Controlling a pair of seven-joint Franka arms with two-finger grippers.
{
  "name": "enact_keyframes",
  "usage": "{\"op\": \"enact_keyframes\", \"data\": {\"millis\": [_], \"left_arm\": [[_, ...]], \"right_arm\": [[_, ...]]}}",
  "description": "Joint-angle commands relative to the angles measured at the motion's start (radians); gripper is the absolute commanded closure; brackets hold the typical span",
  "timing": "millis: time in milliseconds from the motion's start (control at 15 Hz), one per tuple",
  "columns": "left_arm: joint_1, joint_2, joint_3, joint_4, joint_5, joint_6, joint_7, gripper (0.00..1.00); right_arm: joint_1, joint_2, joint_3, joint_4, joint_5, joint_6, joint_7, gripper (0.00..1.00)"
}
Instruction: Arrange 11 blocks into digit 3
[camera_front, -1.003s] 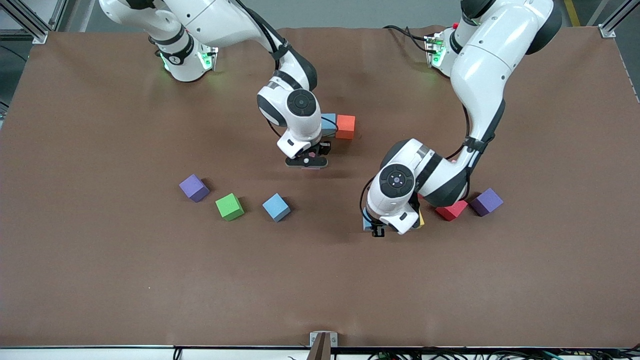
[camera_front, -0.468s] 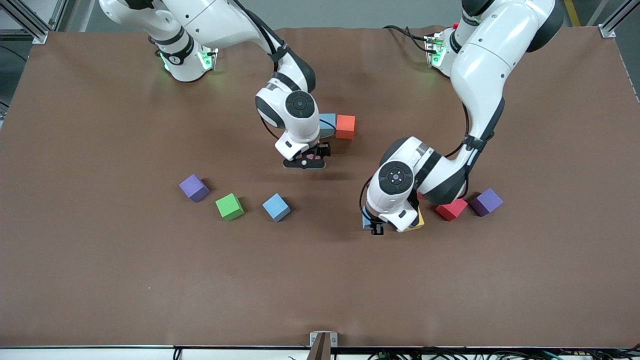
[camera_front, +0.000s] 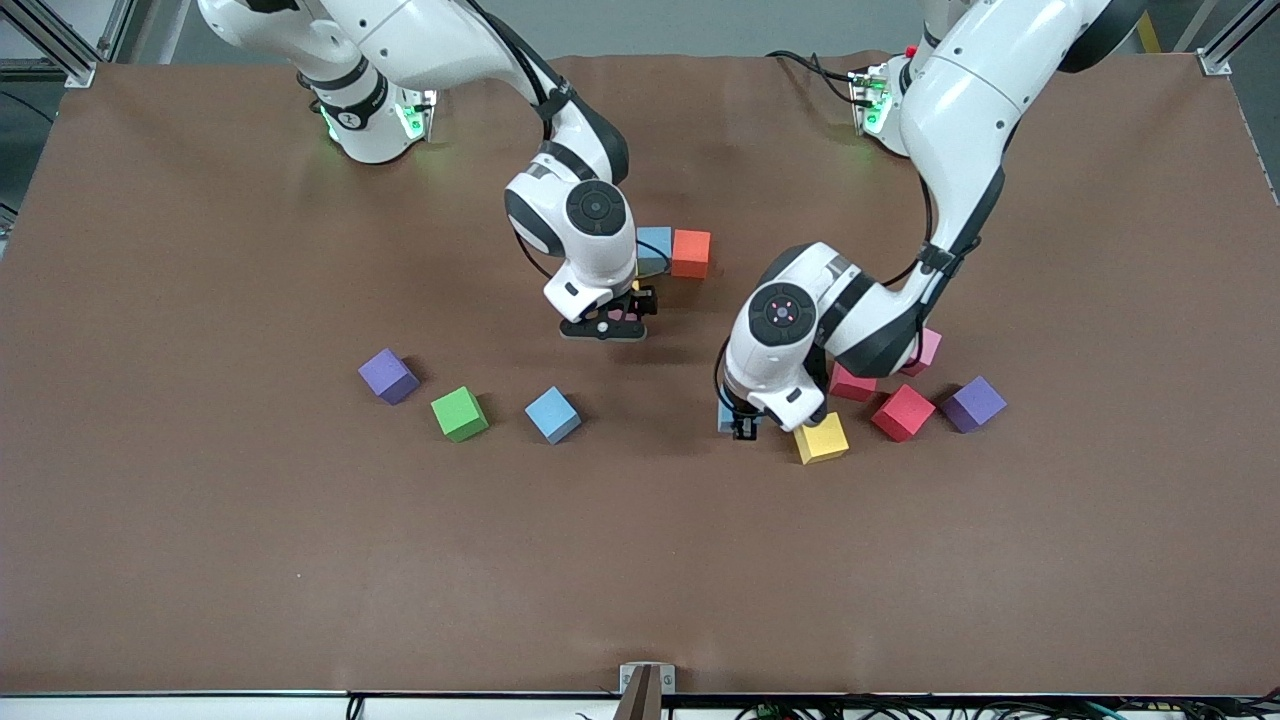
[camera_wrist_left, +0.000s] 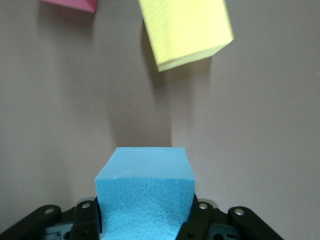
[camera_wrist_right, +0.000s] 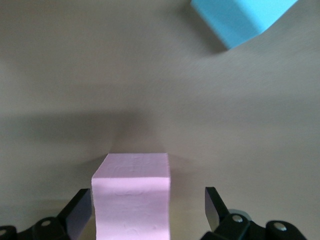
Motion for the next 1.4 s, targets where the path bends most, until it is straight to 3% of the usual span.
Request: {"op": "enact_keyframes", "data": {"millis": [0,468,669,869,1337], "left_arm": [[0.0,-0.084,0.001,-0.16,0.011,0.093,-0.013,0.48],[-0.098,-0.045,-0.026,-0.173,0.002,0.093,-0.178,0.48],[-0.155,-0.044,-0.024,-0.173,-0.001,0.093,-0.203,0.48],[-0.183,-0.033,-0.024,-0.173,-0.001,0.095,-0.223,0.48],[-0.215,0.002,-0.022,-0.144,-0.001,0.099,-0.251,0.48]], "right_arm": [[-0.042,-0.107,0.006,-0.03,-0.018,-0.101,0.019,0.0],[-0.2,-0.193,-0.027,-0.024,-0.022,-0.272,0.019,0.0],[-0.225,-0.194,-0.058,-0.015,-0.092,-0.281,0.019,0.0],[-0.257,-0.18,-0.066,0.019,-0.084,-0.267,0.141,0.0],[-0.269,0.026,-0.066,0.152,-0.071,-0.105,0.361,0.0]]}}
